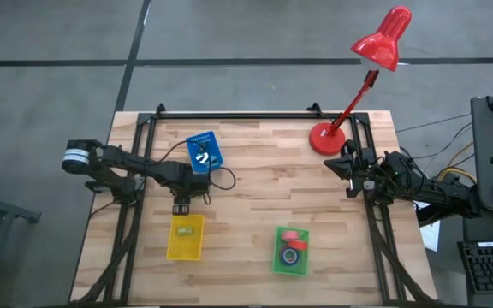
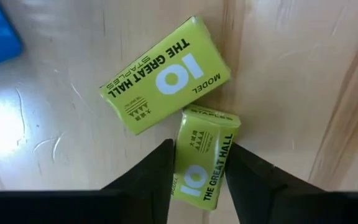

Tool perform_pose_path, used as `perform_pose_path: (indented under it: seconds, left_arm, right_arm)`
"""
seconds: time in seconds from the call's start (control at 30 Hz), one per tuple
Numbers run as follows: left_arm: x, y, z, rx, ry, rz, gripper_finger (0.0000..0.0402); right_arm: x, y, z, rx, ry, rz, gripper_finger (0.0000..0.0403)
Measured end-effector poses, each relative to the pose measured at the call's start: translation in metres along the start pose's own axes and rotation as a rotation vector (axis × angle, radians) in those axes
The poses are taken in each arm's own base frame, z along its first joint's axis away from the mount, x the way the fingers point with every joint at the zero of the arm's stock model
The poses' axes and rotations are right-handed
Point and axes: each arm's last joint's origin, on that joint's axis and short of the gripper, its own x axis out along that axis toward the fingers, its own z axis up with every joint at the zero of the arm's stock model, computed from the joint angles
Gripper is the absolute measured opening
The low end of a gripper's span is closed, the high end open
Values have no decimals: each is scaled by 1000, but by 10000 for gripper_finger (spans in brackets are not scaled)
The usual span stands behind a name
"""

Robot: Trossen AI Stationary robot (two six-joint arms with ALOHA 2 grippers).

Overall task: Pick and place Stapler, Stapler remover, tape
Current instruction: Put the left staple pin box into the yellow bin

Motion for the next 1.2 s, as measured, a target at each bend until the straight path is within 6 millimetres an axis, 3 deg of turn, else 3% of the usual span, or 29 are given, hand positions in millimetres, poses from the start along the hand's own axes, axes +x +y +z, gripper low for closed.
perform_pose_path:
  seconds: [0.23, 0.43, 0.9, 1.2]
  left_arm:
    - [-2, 0, -2, -12, 28, 0, 125]
    - [-16, 1, 3, -21, 53, -10, 124]
    - [-73, 3, 25, -101, -37, -162, 122]
    - [-105, -14, 12, -115, -118, -394, 124]
  right_arm:
    - [0, 0, 0, 0, 0, 0, 9]
    - [0, 0, 0, 0, 0, 0, 9]
    - [0, 0, 0, 0, 0, 0, 9]
    - [0, 0, 0, 0, 0, 0, 9]
